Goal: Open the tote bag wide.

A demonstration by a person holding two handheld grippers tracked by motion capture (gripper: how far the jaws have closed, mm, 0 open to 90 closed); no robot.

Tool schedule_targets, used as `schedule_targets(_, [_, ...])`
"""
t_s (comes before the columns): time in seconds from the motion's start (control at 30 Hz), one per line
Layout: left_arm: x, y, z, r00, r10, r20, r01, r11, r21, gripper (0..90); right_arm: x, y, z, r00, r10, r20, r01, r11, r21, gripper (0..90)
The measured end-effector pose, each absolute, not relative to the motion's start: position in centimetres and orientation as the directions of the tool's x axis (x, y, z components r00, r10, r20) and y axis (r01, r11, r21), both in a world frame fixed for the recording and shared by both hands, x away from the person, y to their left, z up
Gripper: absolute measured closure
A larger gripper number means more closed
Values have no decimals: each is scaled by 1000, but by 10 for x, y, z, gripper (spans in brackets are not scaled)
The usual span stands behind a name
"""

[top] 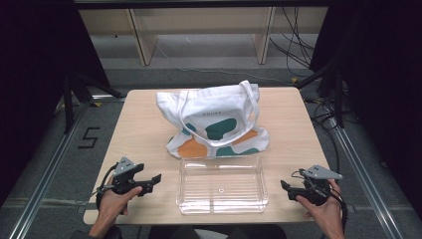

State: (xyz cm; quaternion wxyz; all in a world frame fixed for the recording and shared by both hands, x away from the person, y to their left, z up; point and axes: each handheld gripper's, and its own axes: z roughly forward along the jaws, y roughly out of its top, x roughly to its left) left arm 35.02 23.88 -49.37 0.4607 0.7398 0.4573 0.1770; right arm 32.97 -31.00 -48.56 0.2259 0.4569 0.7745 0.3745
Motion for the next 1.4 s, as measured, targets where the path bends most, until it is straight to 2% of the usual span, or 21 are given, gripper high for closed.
schedule_targets(0.53, [350, 238, -492, 544, 827, -139, 503, -189, 843, 161, 330, -311, -485, -495, 868, -38, 520, 331, 787, 191])
schedule_targets(0.73, [350, 238, -493, 542, 828, -145, 507, -185, 842, 168, 334, -311, -480, -516, 856, -19, 523, 332, 785, 194])
schedule_targets(0.97, [350, 237, -493, 542, 827, -146, 508, -184, 842, 171, 340, -302, -464, -529, 848, -38, 477, 334, 813, 224])
schedule_targets(1.03, [350, 237, -493, 544, 827, -145, 507, -186, 842, 172, 343, -300, -455, -551, 831, -79, 447, 374, 813, 262])
schedule_targets(1.1, [350, 237, -493, 545, 825, -146, 506, -185, 843, 172, 344, -300, -452, -558, 825, -93, 437, 387, 812, 262])
schedule_targets(1.27, [350, 238, -492, 555, 821, -135, 497, -197, 845, 174, 353, -294, -427, -558, 825, -85, 404, 360, 841, 294])
schedule_targets(1.3, [351, 238, -493, 555, 821, -134, 497, -198, 845, 174, 357, -290, -412, -561, 825, -73, 404, 350, 845, 312])
schedule_targets(1.37, [351, 238, -493, 556, 820, -133, 497, -200, 845, 174, 358, -287, -403, -560, 828, -40, 426, 328, 843, 322])
schedule_targets(1.4, [351, 238, -492, 556, 820, -134, 497, -199, 845, 174, 363, -286, -395, -575, 816, -50, 401, 335, 853, 331])
